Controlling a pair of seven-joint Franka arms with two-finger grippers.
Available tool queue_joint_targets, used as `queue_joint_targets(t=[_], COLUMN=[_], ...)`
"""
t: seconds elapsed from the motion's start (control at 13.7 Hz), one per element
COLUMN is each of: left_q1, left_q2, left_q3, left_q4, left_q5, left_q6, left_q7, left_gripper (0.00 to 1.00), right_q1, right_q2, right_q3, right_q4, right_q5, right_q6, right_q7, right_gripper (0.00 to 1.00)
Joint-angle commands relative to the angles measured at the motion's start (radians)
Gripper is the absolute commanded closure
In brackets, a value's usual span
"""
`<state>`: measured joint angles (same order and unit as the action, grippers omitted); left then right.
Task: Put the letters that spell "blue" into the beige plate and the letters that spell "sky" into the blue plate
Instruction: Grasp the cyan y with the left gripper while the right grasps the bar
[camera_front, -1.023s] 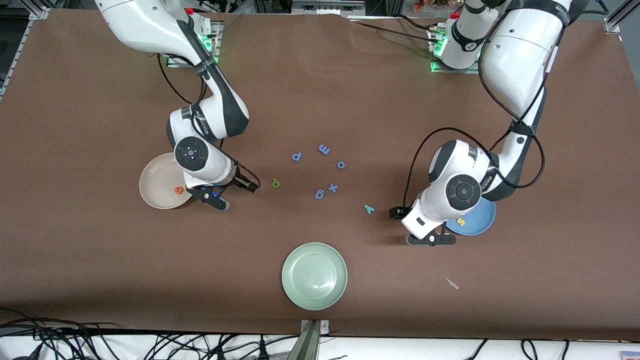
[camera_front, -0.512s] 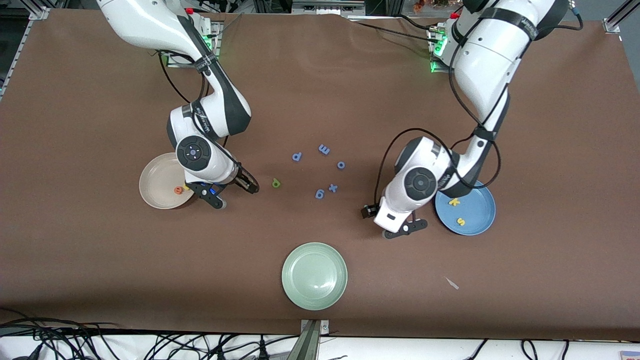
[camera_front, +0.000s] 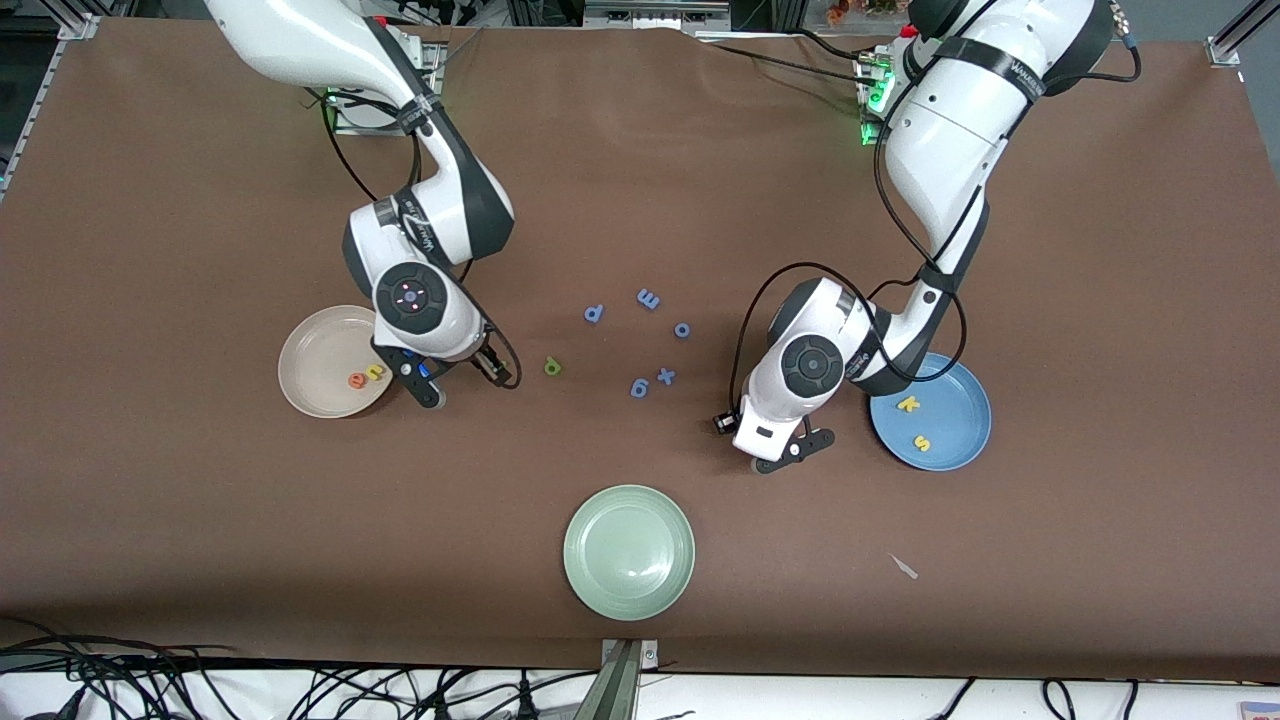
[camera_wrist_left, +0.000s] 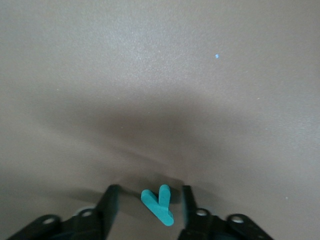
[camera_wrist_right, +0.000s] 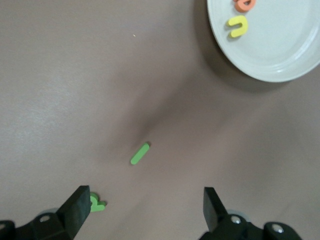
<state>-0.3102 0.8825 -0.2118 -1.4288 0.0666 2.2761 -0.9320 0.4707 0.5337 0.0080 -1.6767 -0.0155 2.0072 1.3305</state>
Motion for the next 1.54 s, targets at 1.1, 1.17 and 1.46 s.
queue_joint_targets(t=[1.1, 1.17, 1.46], left_q1=[0.133, 0.172, 0.286], left_q2=[-0.155, -0.169, -0.175], left_q3=[0.006, 0.006, 0.005], left_q4=[0.021, 0.018, -0.039], left_q5=[0.051, 0.051, 0.050], left_q6=[-0.285, -0.317, -0.330], left_q7=[0.268, 0.369, 0.654], left_gripper=[0.86, 0.86, 0.51], right_q1=[0.002, 0.002, 0.002], right_q2=[0.019, 0.015, 0.012], right_q3=[-0.011, -0.010, -0.005], right_q4=[-0.152, -0.179, -0.279], right_q5=[-0.008, -0.004, -0.001], right_q6=[0.298, 0.330, 0.464], right_q7=[0.431, 0.432, 0.463], right_gripper=[0.00, 0.00, 0.00])
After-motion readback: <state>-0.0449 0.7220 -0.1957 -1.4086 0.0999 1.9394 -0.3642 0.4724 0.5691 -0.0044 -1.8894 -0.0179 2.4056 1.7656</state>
